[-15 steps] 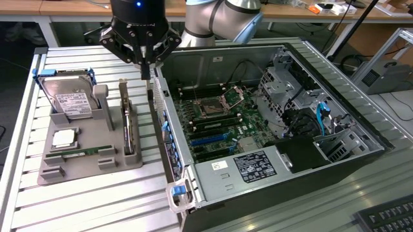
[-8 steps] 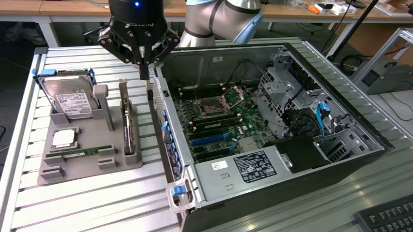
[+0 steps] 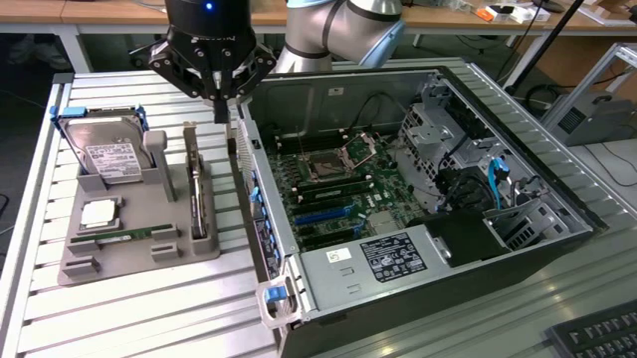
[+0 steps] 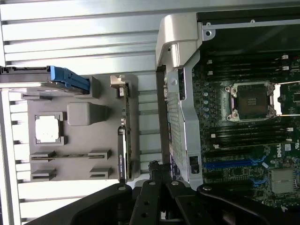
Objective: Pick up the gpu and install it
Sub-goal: 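Reach for the gpu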
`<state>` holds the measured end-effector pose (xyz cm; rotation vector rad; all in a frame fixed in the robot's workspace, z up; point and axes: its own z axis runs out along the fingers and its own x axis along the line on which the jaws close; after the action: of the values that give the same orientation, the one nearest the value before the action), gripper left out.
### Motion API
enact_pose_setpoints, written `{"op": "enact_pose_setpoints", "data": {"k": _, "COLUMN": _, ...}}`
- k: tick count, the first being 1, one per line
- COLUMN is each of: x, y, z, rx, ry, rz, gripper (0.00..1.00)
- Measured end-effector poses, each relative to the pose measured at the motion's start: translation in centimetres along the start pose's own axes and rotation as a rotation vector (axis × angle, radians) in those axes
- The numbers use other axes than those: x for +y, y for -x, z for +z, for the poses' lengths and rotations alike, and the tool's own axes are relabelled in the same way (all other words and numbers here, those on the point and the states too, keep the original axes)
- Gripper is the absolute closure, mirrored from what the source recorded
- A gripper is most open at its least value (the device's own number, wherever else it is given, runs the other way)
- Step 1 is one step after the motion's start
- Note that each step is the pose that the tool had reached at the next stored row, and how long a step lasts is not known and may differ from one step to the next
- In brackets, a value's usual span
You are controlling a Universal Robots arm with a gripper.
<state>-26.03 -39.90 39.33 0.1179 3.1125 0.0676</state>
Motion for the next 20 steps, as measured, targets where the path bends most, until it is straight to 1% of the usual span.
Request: {"op": "enact_pose_setpoints", "data": {"k": 20, "x": -0.06, "y": -0.77, "z": -0.02, "rx": -0.0001, "ry": 0.0, "rz": 0.0, "gripper": 0.89}}
